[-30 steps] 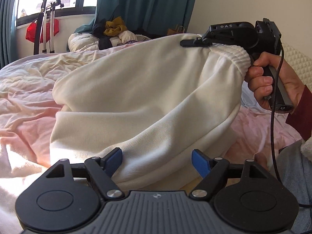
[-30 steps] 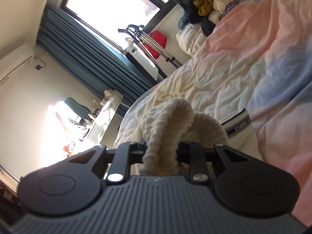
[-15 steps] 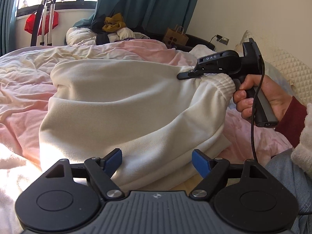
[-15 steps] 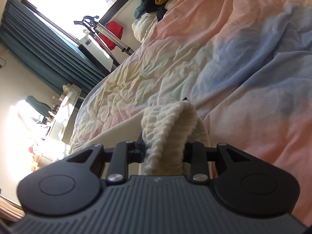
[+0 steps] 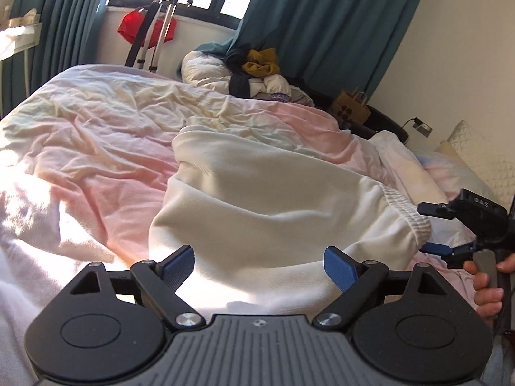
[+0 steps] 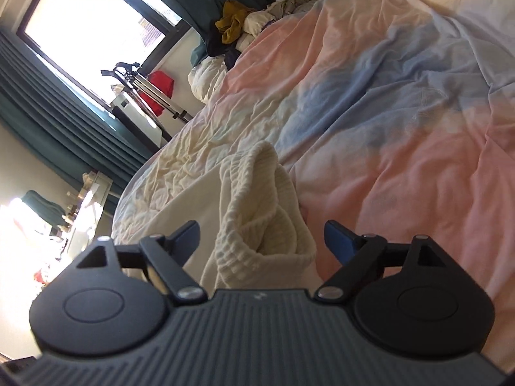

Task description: Fold clothes

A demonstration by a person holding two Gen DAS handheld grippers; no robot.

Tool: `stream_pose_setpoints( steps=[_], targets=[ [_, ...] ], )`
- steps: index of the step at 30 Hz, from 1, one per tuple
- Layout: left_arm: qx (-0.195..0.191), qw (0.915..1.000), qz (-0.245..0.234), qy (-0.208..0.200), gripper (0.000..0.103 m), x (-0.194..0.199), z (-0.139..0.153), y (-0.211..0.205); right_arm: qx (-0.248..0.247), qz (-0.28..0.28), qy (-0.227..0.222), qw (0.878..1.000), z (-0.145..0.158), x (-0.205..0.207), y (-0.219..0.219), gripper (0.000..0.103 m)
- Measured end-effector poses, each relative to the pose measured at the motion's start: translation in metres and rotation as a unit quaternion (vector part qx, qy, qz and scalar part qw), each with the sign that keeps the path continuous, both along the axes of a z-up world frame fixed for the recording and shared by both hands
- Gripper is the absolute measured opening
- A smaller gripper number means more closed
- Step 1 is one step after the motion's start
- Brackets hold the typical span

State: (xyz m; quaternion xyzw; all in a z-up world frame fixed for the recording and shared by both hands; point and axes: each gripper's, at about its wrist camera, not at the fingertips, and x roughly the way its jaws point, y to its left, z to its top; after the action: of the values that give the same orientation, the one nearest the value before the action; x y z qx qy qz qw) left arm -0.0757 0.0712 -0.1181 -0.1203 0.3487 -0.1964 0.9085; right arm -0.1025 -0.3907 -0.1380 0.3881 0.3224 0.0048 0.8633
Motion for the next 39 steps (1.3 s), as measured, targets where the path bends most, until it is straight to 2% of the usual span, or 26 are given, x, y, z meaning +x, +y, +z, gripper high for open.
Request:
stream_pose_setpoints(
  steps=[3,6,10,12,15,22,24,26,27,31,35,37,39],
  targets=[
    [-0.004,0.9993,0.019,0.03,0.09,0.011,-0.005,0.009,0.021,0.039,0.036,0.998,-0.008,0.012,0.007,0.087],
    [0.002,0.9979,0.038,0.053,0.091,0.02,-0.013,0.014,-0.015,0.075,0.089,0.993,-0.02,0.028,0.029,0.086],
    [0.018,0.9961,0.043,0.074,0.091,0.032,-0.023,0.012,-0.06,0.11,0.138,0.982,-0.036,0.045,0.046,0.088],
    [0.029,0.9954,0.04,0.082,0.091,0.04,-0.028,0.009,-0.043,0.115,0.155,0.98,-0.048,0.052,0.045,0.094],
    [0.034,0.994,0.035,0.098,0.091,0.051,-0.035,0.006,-0.004,0.118,0.18,0.977,-0.066,0.06,0.039,0.096],
    [0.041,0.9918,0.005,0.121,0.091,0.067,-0.052,-0.006,0.075,0.137,0.136,0.978,-0.072,0.064,0.033,0.099],
    [0.043,0.9911,0.006,0.126,0.091,0.069,-0.056,-0.006,0.141,0.15,0.085,0.975,-0.068,0.061,0.029,0.099],
    [0.039,0.9906,0.008,0.131,0.091,0.07,-0.06,-0.005,0.149,0.165,0.052,0.974,-0.06,0.06,0.033,0.099],
    [0.035,0.9904,0.008,0.134,0.091,0.07,-0.061,-0.004,0.134,0.171,0.051,0.975,-0.058,0.061,0.037,0.099],
    [0.024,0.9903,0.005,0.137,0.089,0.072,-0.065,-0.003,0.057,0.175,0.118,0.976,-0.069,0.07,0.049,0.093],
    [0.023,0.991,0.009,0.131,0.08,0.072,-0.066,-0.002,0.041,0.173,0.123,0.976,-0.07,0.073,0.051,0.089],
    [0.015,0.9913,0.016,0.13,0.071,0.071,-0.065,0.001,0.028,0.175,0.118,0.977,-0.067,0.072,0.054,0.074],
    [0.012,0.9921,0.015,0.124,0.059,0.071,-0.064,0.003,0.026,0.18,0.104,0.978,-0.061,0.07,0.055,0.063]
  ],
)
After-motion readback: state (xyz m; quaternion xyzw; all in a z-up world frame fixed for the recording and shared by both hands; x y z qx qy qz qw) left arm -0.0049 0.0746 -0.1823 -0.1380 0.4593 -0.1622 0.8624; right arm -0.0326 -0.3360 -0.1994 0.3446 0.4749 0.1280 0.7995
